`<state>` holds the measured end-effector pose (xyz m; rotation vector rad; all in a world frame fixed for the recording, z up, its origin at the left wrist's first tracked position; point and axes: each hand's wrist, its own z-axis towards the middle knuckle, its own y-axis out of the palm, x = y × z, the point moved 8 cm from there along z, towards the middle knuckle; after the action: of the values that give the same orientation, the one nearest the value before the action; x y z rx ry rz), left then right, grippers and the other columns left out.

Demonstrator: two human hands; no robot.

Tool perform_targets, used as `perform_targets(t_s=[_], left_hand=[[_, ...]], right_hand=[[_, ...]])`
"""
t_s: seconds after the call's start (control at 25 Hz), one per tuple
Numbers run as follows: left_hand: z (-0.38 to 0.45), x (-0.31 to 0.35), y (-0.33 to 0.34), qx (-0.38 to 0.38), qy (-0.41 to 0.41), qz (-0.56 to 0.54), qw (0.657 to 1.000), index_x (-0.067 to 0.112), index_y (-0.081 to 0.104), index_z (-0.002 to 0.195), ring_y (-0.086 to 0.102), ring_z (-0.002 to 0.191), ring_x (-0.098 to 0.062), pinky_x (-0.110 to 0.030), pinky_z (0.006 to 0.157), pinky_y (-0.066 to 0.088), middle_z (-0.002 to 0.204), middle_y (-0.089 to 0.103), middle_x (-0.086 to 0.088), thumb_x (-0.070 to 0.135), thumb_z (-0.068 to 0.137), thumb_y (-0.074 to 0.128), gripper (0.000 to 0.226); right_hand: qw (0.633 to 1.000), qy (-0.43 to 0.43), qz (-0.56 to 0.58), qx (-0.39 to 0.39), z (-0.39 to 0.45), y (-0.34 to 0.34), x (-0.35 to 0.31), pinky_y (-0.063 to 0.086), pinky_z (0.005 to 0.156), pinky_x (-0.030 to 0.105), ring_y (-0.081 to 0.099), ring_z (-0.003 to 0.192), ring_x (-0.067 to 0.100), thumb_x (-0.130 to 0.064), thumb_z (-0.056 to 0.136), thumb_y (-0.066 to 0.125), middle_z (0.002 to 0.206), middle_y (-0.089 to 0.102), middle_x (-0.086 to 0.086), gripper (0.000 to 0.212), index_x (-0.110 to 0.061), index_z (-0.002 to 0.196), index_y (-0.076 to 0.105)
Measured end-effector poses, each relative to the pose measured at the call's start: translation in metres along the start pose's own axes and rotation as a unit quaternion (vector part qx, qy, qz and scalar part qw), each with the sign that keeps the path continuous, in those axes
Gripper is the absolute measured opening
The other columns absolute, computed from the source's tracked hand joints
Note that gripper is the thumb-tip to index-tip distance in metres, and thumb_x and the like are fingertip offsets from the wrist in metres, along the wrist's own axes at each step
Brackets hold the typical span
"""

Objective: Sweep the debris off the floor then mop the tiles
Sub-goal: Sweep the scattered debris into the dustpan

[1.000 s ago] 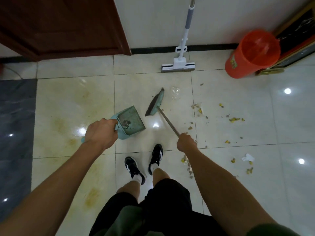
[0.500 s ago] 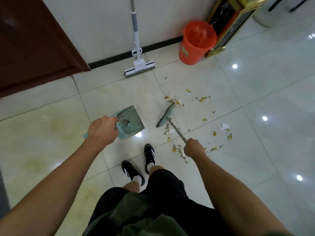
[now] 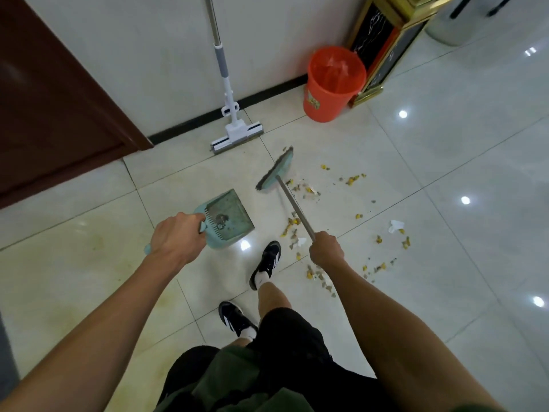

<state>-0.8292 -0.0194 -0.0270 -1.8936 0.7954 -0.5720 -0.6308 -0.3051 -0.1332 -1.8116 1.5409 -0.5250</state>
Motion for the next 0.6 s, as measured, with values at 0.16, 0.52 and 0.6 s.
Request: perform_targets(t_s=[0.16, 0.52, 0.6], left_hand=[[0.052, 0.009, -0.014, -0.012, 0.0, 0.024, 1.0, 0.025, 0.064, 0.088, 0.06, 0.071, -0.032, -0.032, 0.061, 0.041, 0.081, 0.065, -0.007, 0.024, 0.089, 0.054, 0.01], [0.154, 0.034, -0.037, -0.042, -0.001, 0.051, 0.998, 0.03, 0.063, 0.093, 0.057, 0.064, -0.027, -0.031, 0.059, 0.044, 0.072, 0.061, -0.001, 0.024, 0.091, 0.054, 0.011], [0.165, 0.042, -0.041, -0.045, 0.009, 0.055, 0.997, 0.031, 0.064, 0.096, 0.056, 0.064, -0.026, -0.031, 0.059, 0.046, 0.074, 0.063, -0.001, 0.026, 0.091, 0.056, 0.011]], right_hand=[[1.0, -0.009, 0.024, -0.004, 0.069, -0.033, -0.037, 0.043, 0.059, 0.029, 0.055, 0.069, 0.019, -0.009, 0.094, 0.048, 0.076, 0.048, -0.003, 0.021, -0.01, 0.113, 0.057], [0.998, -0.028, 0.027, -0.059, 0.201, -0.088, -0.091, 0.048, 0.068, 0.033, 0.061, 0.086, 0.027, -0.005, 0.092, 0.048, 0.099, 0.06, 0.009, 0.032, -0.006, 0.124, 0.053], [0.997, -0.006, 0.034, -0.07, 0.209, -0.087, -0.082, 0.05, 0.066, 0.033, 0.059, 0.079, 0.024, -0.005, 0.093, 0.048, 0.083, 0.052, 0.003, 0.031, -0.004, 0.123, 0.054]])
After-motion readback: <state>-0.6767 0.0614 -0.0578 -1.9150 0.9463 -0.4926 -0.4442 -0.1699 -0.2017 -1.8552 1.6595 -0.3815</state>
